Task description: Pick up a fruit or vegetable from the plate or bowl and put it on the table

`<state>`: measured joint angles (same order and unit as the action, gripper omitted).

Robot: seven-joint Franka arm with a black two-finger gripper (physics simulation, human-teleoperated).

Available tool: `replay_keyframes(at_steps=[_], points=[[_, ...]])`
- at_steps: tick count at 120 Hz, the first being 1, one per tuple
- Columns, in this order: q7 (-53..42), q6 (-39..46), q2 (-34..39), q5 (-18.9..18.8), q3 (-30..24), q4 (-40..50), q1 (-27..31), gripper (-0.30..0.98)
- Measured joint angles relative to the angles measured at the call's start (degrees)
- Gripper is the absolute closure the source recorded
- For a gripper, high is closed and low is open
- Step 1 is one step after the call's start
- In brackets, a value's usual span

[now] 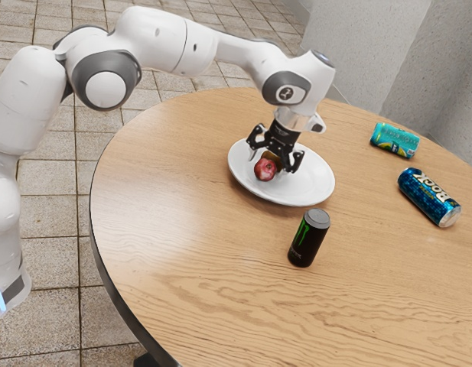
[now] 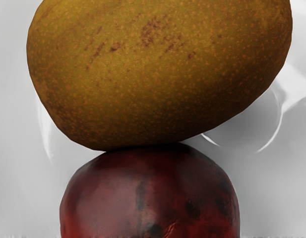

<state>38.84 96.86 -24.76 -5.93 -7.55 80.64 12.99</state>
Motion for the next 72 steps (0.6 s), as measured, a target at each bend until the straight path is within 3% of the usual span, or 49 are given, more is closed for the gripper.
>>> replay_keyframes(at_steps=[72], points=[[-0.7,2.5,1.7,1.0,1.0,2.9,0.1,0.00]])
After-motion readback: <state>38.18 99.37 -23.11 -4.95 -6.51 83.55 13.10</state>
